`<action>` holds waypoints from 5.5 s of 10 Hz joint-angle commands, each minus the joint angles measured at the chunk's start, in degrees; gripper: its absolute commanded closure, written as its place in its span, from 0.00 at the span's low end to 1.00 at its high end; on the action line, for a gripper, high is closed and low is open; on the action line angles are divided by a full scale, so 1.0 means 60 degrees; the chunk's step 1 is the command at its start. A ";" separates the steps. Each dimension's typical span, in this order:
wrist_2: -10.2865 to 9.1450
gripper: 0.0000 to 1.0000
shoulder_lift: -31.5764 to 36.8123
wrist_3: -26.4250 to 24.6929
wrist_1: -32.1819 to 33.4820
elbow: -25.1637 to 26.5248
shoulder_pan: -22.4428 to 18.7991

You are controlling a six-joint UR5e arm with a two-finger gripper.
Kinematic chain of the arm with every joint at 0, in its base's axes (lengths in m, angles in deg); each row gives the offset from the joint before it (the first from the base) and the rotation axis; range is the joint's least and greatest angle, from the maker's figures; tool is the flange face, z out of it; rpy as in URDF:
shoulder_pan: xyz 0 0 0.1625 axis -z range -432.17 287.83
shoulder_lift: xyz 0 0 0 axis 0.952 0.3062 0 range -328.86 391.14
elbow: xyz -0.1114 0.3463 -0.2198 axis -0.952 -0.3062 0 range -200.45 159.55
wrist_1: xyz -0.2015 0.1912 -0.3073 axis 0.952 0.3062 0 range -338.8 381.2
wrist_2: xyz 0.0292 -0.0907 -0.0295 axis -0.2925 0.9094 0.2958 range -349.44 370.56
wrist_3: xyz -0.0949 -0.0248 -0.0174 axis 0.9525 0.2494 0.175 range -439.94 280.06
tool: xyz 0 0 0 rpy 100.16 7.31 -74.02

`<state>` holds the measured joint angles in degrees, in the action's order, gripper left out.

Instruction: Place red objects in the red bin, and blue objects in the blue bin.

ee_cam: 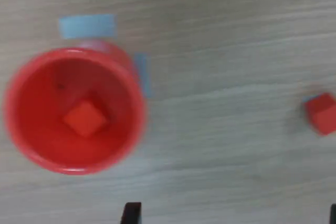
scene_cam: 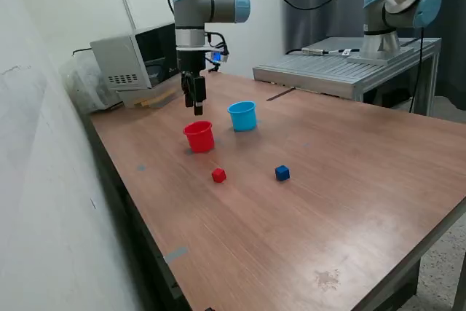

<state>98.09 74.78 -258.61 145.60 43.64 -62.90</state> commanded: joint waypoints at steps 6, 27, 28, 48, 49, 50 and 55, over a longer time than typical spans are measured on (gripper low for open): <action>-0.0350 0.00 -0.1762 0.1871 -0.0605 -0.1758 -0.1018; -0.0175 1.00 -0.1622 0.1699 -0.0736 -0.2054 -0.1179; 0.0014 1.00 -0.1256 0.1480 -0.0853 -0.1792 -0.1078; 0.1279 0.00 -0.0433 -0.0515 -0.1935 -0.0412 -0.0132; 0.1174 0.00 -0.0316 -0.0515 -0.1982 -0.0354 -0.0458; 0.1115 0.00 -0.0213 -0.0529 -0.1997 -0.0339 -0.0853; -0.0068 0.00 0.0154 -0.2255 -0.2349 0.0334 -0.2246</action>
<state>100.37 75.36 -269.62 131.49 44.52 -73.97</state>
